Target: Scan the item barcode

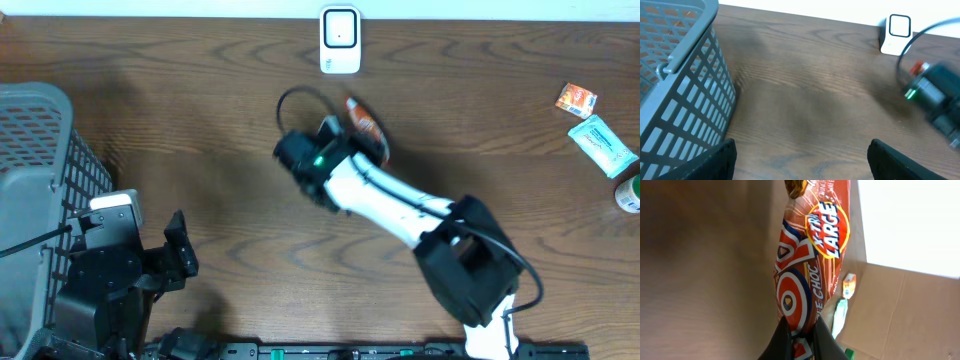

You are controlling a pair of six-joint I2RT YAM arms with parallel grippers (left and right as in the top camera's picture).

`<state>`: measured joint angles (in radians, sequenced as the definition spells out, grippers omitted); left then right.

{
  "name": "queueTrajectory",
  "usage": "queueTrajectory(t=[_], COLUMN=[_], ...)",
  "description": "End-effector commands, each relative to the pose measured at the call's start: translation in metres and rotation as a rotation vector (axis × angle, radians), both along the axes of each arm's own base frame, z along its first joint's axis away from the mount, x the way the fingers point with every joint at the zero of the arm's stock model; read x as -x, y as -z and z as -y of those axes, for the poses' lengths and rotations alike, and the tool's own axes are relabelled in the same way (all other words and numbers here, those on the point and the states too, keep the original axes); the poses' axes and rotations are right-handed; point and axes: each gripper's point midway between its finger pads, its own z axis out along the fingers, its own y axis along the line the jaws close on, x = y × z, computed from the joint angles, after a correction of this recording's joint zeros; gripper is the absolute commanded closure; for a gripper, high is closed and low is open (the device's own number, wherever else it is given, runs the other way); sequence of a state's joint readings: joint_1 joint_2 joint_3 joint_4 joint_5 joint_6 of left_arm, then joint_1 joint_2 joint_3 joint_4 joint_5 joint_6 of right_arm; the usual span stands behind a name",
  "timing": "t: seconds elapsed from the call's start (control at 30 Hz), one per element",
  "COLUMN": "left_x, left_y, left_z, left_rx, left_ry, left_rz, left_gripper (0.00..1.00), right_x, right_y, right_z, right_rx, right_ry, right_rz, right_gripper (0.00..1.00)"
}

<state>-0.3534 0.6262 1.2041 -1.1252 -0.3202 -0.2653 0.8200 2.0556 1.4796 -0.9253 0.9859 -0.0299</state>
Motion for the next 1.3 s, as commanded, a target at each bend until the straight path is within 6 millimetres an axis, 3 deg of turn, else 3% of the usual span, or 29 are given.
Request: queueTrajectory(t=[0.0,0.23,0.47,0.53,0.63,0.73,0.8,0.83,0.9,1.03,1.1,1.27], left_x=[0.0,0.0,0.0,0.0,0.0,0.0,0.0,0.0,0.0,0.0,0.0,0.0], left_y=[0.0,0.0,0.0,0.0,0.0,0.0,0.0,0.0,0.0,0.0,0.0,0.0], left_z=[-0.003,-0.003,-0.003,-0.003,-0.003,-0.003,-0.003,-0.003,-0.003,-0.003,-0.003,-0.003], left_rx=[0.002,0.002,0.002,0.002,0.002,0.002,0.002,0.002,0.002,0.002,0.002,0.002], left_ry=[-0.017,-0.018,-0.018,-0.018,-0.018,-0.018,-0.018,-0.018,-0.018,-0.018,-0.018,-0.018], left_rz=[0.003,0.003,0.003,0.004,0.003,0.003,0.003,0.003,0.003,0.003,0.003,0.003], left_gripper=[0.16,0.16,0.16,0.16,0.16,0.16,0.16,0.16,0.16,0.16,0.16,0.16], right_x=[0.021,0.066,0.119,0.138,0.166,0.195,0.208,0.212,0.216,0.213,0.209,0.185], right_y=[0.017,0.065,0.091,0.097,0.108,0.117,0.119,0.119,0.117,0.105,0.103,0.107], right_z=[-0.014,-0.05,-0.095,-0.108,-0.121,-0.134,-0.142,-0.145,-0.149,-0.154,-0.155,-0.149], right_rx=[0.083,0.188,0.175,0.156,0.124,0.094,0.083,0.082,0.082,0.01,-0.026,-0.114], right_ry=[-0.066,-0.222,-0.377,-0.421,-0.477,-0.532,-0.564,-0.577,-0.595,-0.528,-0.493,-0.385], right_rz=[0.011,-0.064,-0.13,-0.164,-0.235,-0.3,-0.304,-0.301,-0.29,-0.232,-0.242,-0.309], right_gripper=[0.98,0.98,0.99,0.94,0.71,0.4,0.03,0.01,0.01,0.27,0.34,0.31])
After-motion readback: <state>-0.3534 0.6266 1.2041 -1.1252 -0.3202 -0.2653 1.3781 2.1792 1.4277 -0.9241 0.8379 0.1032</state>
